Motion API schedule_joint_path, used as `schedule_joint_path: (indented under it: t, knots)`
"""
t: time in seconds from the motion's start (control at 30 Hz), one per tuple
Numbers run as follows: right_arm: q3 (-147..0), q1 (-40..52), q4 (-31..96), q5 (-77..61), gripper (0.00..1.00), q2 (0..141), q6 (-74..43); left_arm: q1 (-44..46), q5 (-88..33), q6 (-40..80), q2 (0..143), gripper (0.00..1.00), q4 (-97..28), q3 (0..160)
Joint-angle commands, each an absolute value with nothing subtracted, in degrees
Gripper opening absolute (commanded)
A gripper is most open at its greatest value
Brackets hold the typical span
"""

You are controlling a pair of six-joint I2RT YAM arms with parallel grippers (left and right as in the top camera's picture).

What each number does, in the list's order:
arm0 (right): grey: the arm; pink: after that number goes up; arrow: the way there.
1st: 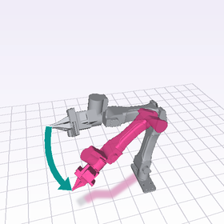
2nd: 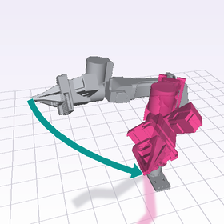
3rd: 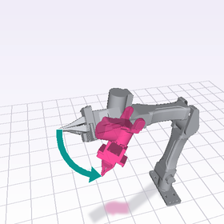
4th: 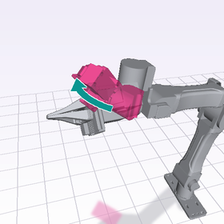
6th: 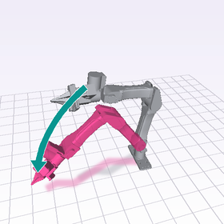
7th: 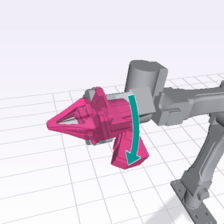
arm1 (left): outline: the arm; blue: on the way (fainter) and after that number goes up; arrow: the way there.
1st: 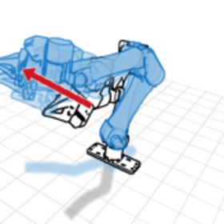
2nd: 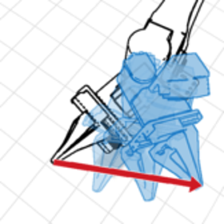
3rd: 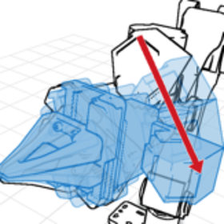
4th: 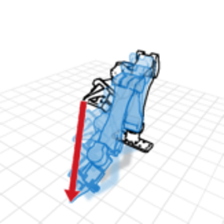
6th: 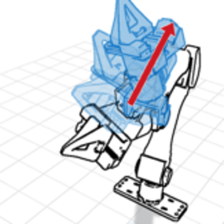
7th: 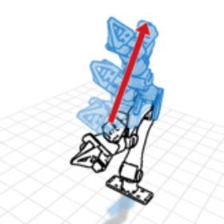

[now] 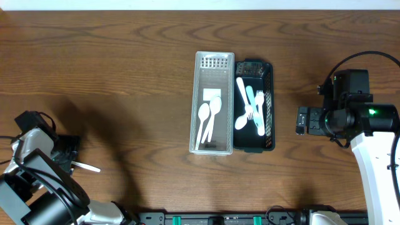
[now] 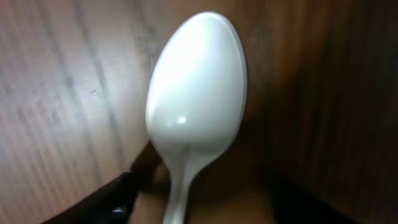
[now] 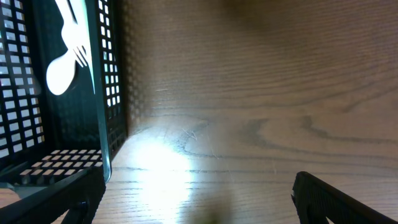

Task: Pack container
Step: 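Grasp the last white spoon with the left gripper, then carry the spoon into the clear basket and open left gripper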

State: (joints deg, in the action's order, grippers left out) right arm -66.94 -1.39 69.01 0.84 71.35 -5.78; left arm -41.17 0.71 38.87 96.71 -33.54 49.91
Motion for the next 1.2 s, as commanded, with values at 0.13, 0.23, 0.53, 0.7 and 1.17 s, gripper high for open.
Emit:
schedule_joint_path:
  t: [0.13,0.23,0.53,0.7,1.17]
  knots:
    - [-66.9,-1.8,69.0,0.6,0.99,71.1,-5.1,-41.5,1.9,38.2,99.8,0.32,-34.2,48.3]
    - [-66.9,-1.8,69.0,0.6,0.99,71.1,-5.1,-41.5,1.9,38.2,99.8,0.23,-34.4,48.3]
    - [-66.9,-1.8,69.0,0.6,0.99,71.1,-5.1,-41.5,1.3,35.9,99.8,0.06,-35.6,48.3]
    - [-66.9,-1.8,68.8,0.6,0.99,71.1,-5.1,-41.4,-7.4,32.2,99.1,0.06,-35.6,49.1]
    - [-66.9,-1.8,67.8,0.6,0.99,71.1,-5.1,-15.5,-12.0,22.5,77.1,0.06,-50.9,63.9]
